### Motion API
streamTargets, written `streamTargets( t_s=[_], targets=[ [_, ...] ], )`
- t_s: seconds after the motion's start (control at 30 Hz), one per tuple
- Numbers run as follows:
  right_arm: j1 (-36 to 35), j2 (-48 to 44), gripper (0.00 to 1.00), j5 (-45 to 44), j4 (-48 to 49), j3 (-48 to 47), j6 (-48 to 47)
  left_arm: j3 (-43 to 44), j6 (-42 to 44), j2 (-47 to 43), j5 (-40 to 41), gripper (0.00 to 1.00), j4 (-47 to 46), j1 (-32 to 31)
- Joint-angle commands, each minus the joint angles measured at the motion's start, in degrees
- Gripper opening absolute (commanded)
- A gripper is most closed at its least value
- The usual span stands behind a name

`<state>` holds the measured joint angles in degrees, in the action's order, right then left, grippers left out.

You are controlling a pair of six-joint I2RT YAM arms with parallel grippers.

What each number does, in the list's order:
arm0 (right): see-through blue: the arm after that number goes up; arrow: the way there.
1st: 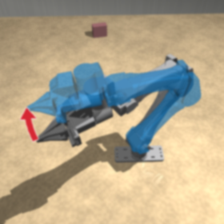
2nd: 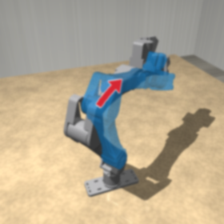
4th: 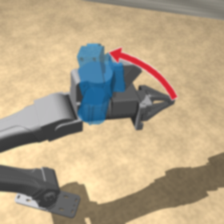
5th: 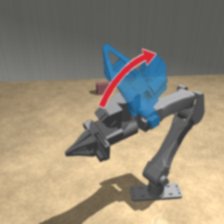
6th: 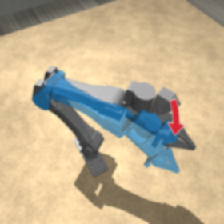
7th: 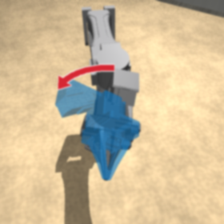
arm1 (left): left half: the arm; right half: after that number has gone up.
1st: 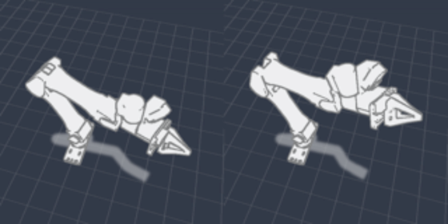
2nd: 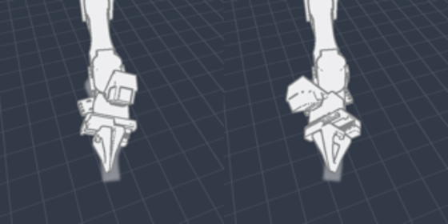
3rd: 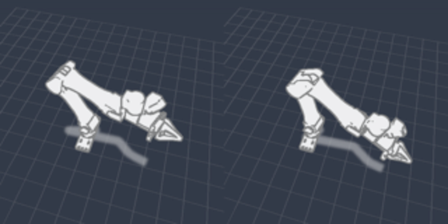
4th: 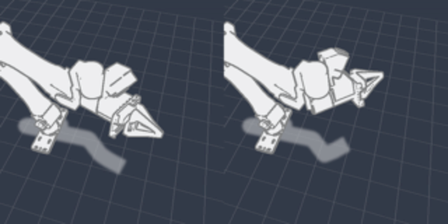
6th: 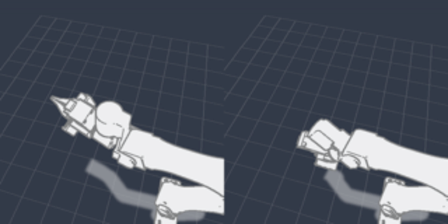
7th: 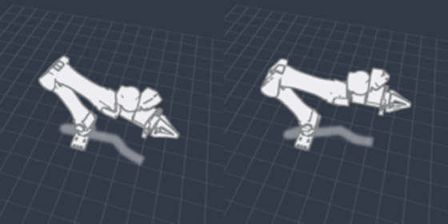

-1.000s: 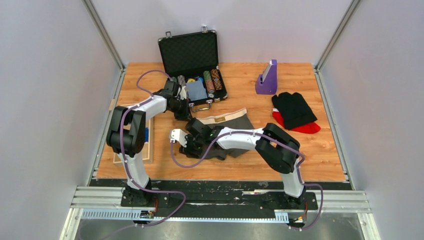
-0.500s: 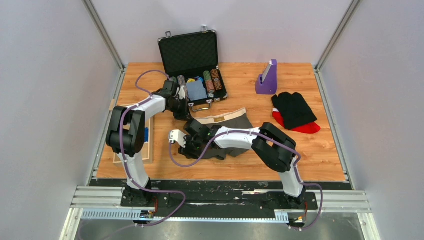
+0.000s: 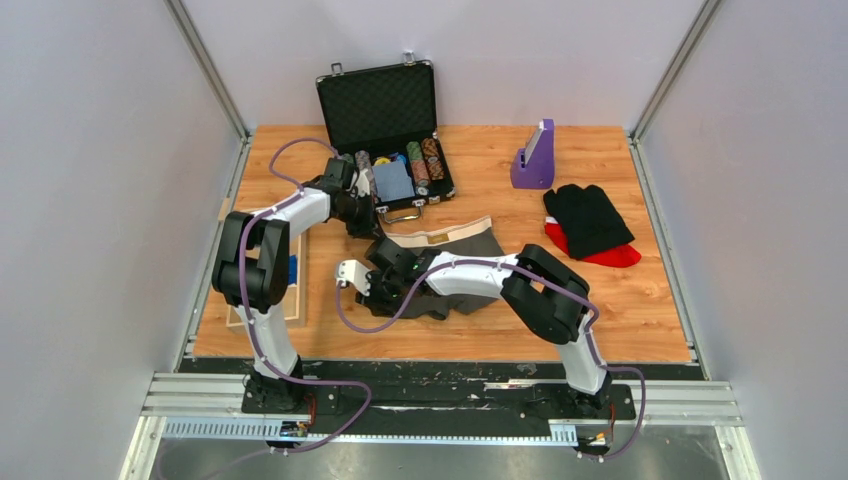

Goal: Roll the underwear
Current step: Fold the underwear at the center of the board.

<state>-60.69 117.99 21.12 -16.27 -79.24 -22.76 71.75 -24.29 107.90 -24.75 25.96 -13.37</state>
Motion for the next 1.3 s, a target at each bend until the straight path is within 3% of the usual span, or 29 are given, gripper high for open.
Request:
streamTargets(
  t_s=[0.0,0.1,0.5,0.77,0.97,1.27],
  targets=[
    [-0.4,1.7,0.11,1.4,-2.6,-0.9,-0.3,2.1,0.1,0.1,-0.7,0.0,0.0,0.5],
    [-0.4,1.2,0.0,0.2,-1.8,-1.1,-0.6,1.8,0.3,-0.4,-0.6,0.0,0.1,0.5],
    [2.6,-13.6,0.0,5.8,-1.8,-1.3,2.1,8.1,-0.5,-3.1,-1.5,0.0,6.7,0.6],
    [4.3,-26.0,0.0,6.7,-1.8,8.3,5.2,13.3,-4.8,-5.1,-4.9,0.0,12.0,0.5],
    [9.2,-32.9,0.0,8.9,-1.3,15.6,6.1,15.3,-6.6,-3.5,-6.6,0.0,11.0,-0.9],
    [12.8,-38.9,0.0,10.3,1.2,24.7,6.7,22.8,-7.1,3.5,-5.9,0.0,10.0,-7.6]
  ],
)
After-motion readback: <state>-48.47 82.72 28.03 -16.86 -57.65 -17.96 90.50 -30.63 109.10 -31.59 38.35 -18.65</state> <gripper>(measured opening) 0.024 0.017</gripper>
